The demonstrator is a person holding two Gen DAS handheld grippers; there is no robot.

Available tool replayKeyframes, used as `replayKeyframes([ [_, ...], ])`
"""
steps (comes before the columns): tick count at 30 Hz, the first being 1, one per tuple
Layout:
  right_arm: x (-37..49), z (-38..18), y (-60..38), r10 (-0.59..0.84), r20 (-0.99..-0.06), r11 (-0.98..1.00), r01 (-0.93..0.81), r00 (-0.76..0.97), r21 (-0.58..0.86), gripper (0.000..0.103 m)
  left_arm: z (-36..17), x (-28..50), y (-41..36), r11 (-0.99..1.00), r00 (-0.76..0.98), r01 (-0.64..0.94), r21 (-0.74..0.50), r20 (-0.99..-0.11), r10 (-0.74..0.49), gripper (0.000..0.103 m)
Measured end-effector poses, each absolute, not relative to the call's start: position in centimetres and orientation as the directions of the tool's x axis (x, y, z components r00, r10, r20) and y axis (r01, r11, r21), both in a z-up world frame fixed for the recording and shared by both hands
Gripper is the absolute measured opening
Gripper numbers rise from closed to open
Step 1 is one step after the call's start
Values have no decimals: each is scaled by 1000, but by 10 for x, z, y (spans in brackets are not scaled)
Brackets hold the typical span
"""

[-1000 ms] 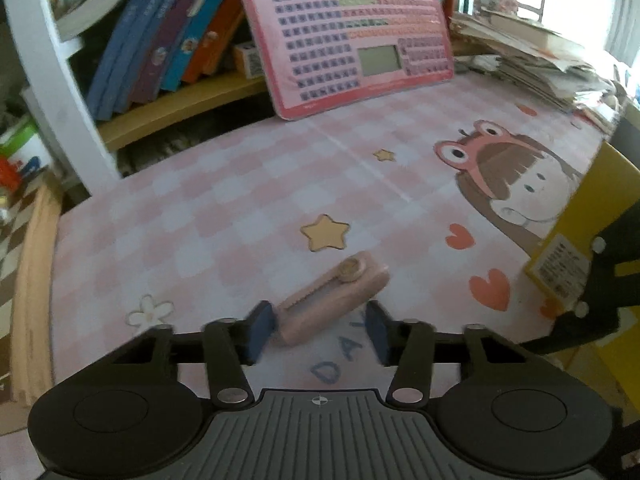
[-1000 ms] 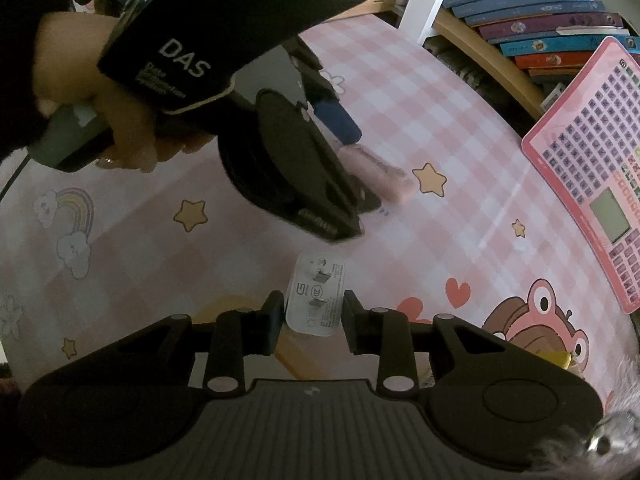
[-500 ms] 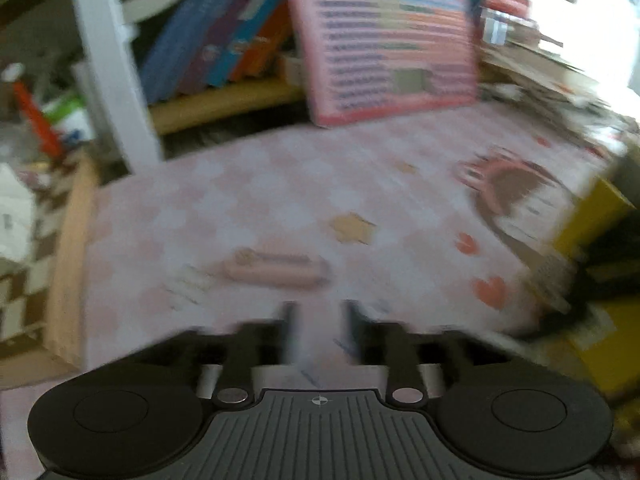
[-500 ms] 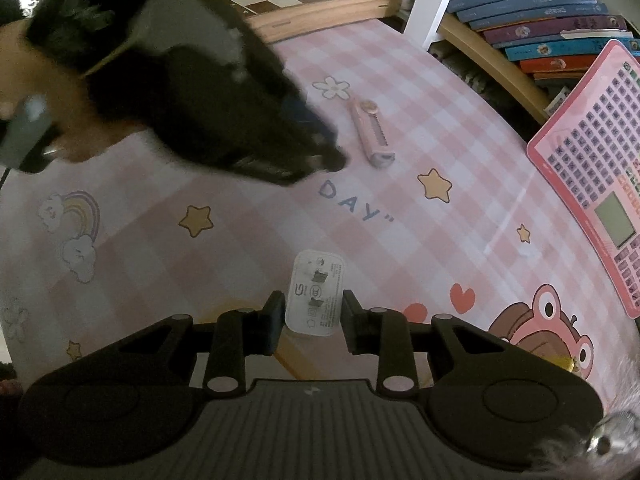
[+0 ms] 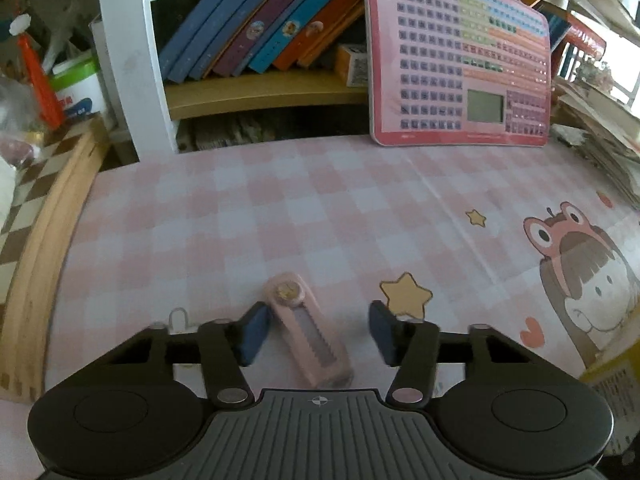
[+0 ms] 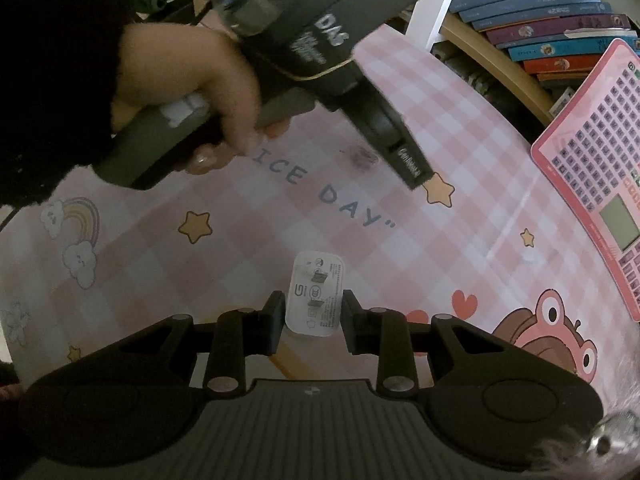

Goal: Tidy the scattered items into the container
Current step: 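Close the left tool on the pink tube while the right tool holds the white plug, then carry the pink tube with the left tool while the right tool carries the plug to the box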

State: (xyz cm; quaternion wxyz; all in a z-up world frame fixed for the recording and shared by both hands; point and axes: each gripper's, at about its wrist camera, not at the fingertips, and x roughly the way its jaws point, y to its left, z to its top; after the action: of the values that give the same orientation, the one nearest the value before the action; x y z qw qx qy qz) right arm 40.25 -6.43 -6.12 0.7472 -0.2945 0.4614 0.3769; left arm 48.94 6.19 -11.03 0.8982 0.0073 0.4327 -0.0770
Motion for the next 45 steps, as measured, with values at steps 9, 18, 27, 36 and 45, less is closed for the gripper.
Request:
replayKeyframes([
  [9,402,-62,-62,300,-906,546,-833,298,-93,27,-109,488,65,990,605,143,-16,-790,-101,22],
  [18,392,-44,-70,345,-868,580,-808,356,-101,26,-74,436,66,978,640,160,-134,-741,-205,22],
  [27,358,-7,-91,388,-812,628,-770,436,-114,26,-16,355,70,961,711,186,-203,-647,-275,22],
  [36,304,20,-102,415,-768,662,-741,487,-112,26,10,277,68,946,732,214,-243,-601,-320,22],
  [45,246,32,-110,425,-744,696,-712,516,-96,26,25,216,67,931,743,246,-271,-563,-361,22],
])
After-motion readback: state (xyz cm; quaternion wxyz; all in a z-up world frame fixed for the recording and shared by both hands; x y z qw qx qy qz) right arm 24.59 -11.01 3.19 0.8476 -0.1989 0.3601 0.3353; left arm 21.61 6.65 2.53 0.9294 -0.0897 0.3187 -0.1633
